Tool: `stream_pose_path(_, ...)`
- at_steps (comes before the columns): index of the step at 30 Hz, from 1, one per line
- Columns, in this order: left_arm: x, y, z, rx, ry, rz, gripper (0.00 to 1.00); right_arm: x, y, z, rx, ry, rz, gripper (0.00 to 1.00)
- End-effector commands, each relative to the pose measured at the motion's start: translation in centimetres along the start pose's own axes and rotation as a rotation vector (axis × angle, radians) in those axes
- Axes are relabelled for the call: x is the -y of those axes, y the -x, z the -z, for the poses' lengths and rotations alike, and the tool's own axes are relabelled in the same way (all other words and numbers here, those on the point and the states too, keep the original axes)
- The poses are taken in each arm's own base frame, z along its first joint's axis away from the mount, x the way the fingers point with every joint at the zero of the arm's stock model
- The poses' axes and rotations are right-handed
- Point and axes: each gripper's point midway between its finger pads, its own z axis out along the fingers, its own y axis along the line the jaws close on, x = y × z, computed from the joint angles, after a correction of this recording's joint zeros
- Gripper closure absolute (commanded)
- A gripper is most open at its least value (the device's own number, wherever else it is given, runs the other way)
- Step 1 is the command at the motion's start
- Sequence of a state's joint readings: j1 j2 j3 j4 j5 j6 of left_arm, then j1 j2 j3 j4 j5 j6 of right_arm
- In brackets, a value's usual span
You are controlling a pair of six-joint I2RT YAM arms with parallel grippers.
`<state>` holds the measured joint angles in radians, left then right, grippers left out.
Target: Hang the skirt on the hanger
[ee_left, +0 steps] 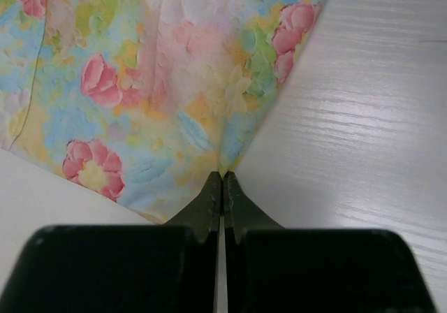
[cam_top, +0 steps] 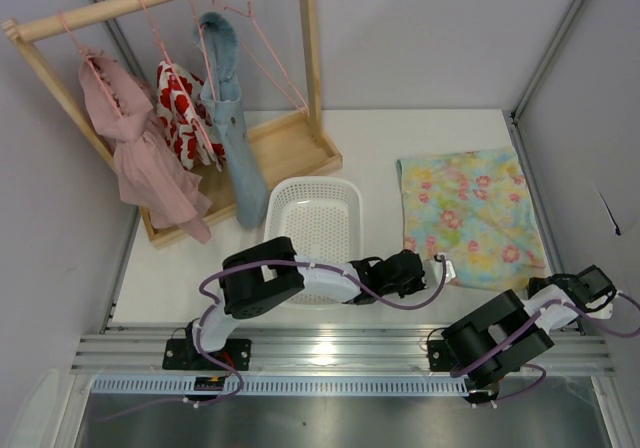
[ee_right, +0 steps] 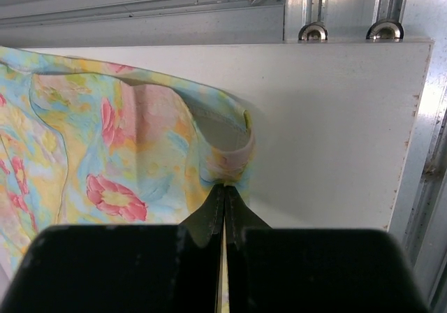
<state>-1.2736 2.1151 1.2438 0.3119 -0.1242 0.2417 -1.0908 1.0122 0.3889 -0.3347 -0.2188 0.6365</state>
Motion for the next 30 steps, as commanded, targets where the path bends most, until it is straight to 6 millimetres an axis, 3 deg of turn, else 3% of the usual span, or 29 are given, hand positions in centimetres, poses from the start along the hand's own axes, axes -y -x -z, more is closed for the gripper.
stream_pose_path(1, 0.9, 2.9, 1.9, 0.079, -0.074, 0.042, 1.0, -1.2, 0.9, 0.5, 0.028, 0.046, -0.01, 1.0)
stream_pose_path(6, 1.7, 5.2, 5.9, 0.139, -0.156, 0.087, 1.0, -2.4, 0.7, 1.4, 0.022, 0.101, -0.045, 1.0)
stream_pose_path(8, 2.0, 4.7, 6.7, 0.121, -0.172, 0.1, 1.0, -3.0, 0.5, 1.8, 0.008, 0.128, -0.057, 1.0)
stream_pose_path(14, 3.1, 5.5, 9.3, 0.139, -0.243, 0.132, 1.0, -5.8, 0.7, 3.6, 0.004, 0.207, -0.046, 1.0)
stream_pose_path(26, 3.9, 8.8, 11.8, 0.187, -0.355, 0.176, 1.0, -15.5, 3.2, 10.6, 0.113, 0.448, 0.05, 1.0)
stream_pose_path(30, 4.9, 10.4, 12.9, 0.221, -0.435, 0.192, 1.0, -17.3, 4.4, 11.7, 0.135, 0.466, 0.114, 1.0)
